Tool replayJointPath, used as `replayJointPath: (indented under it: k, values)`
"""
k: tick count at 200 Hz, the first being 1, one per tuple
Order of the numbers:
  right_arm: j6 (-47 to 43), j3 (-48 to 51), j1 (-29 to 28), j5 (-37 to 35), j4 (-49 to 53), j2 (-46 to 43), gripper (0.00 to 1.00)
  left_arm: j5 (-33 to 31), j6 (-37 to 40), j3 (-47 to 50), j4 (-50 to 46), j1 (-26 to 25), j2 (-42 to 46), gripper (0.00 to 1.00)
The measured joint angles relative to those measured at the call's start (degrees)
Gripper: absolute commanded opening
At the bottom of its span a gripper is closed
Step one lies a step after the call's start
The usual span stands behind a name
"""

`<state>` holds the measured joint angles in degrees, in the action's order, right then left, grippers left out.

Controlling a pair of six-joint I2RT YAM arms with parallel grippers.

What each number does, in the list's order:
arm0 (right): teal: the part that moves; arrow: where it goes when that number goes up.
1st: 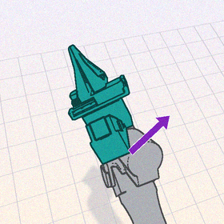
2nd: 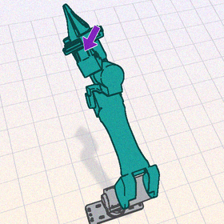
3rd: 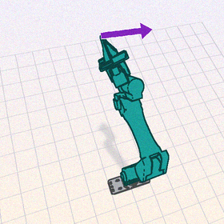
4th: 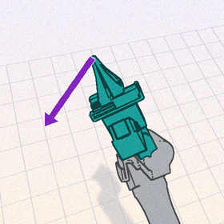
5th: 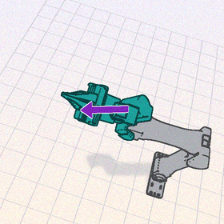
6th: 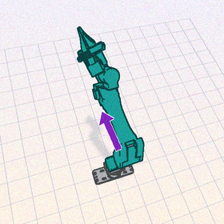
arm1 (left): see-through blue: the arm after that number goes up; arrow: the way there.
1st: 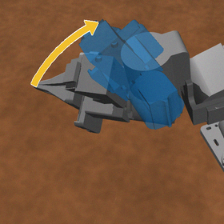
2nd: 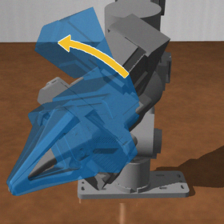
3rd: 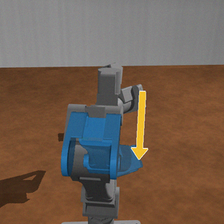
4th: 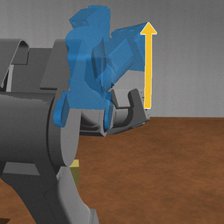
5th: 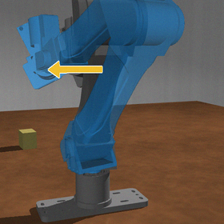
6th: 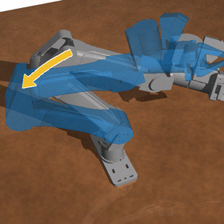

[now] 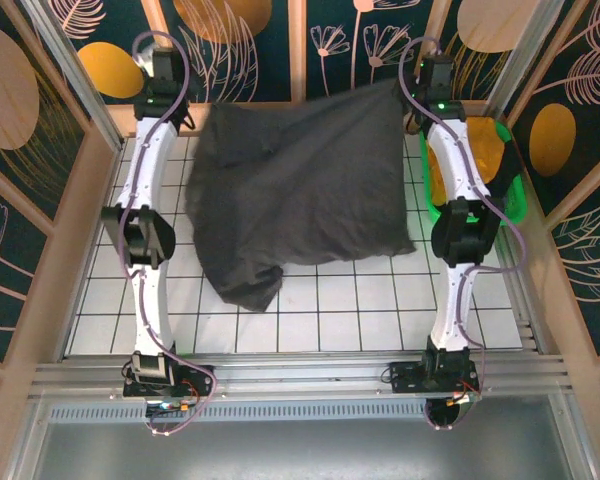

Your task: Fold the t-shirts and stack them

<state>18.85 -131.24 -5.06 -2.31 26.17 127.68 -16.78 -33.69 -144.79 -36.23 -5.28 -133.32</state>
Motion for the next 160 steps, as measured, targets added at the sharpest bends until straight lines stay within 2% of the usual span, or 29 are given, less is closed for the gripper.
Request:
replayJointPath:
  k: [12, 27, 53, 79, 100, 122, 160]
  values:
    - [0.5, 5.0, -0.2, 0.5, 1.5, -1.0, 0.50, 1.6, -0.2, 4.2, -3.8, 0.2, -0.6, 0.77]
    - [1.7, 15.8, -1.2, 0.9, 0.9, -6.1, 0.49, 3.1, -0.5, 17.8, -3.6, -0.2, 4.8, 0.75]
    - [5.1, 40.7, -4.5, 0.7, -2.4, -21.4, 0.49, 6.8, -2.4, 48.8, -0.1, -1.0, 22.7, 0.71]
    - [8.5, 60.5, -8.6, 0.5, -4.2, -36.8, 0.49, 10.5, -5.2, 67.6, 3.9, -1.4, 38.6, 0.66]
    - [10.7, 72.5, -9.2, 0.4, -3.6, -46.3, 0.48, 12.9, -7.2, 77.2, 6.6, -1.9, 45.6, 0.65]
    - [12.3, 82.1, -8.3, 0.5, -1.8, -52.9, 0.48, 13.3, -8.0, 83.3, 6.7, -2.3, 46.5, 0.61]
    - [13.2, 87.8, -5.9, 3.9, -0.3, -55.3, 0.45, 13.2, -8.5, 87.7, 5.9, -2.2, 44.9, 0.50]
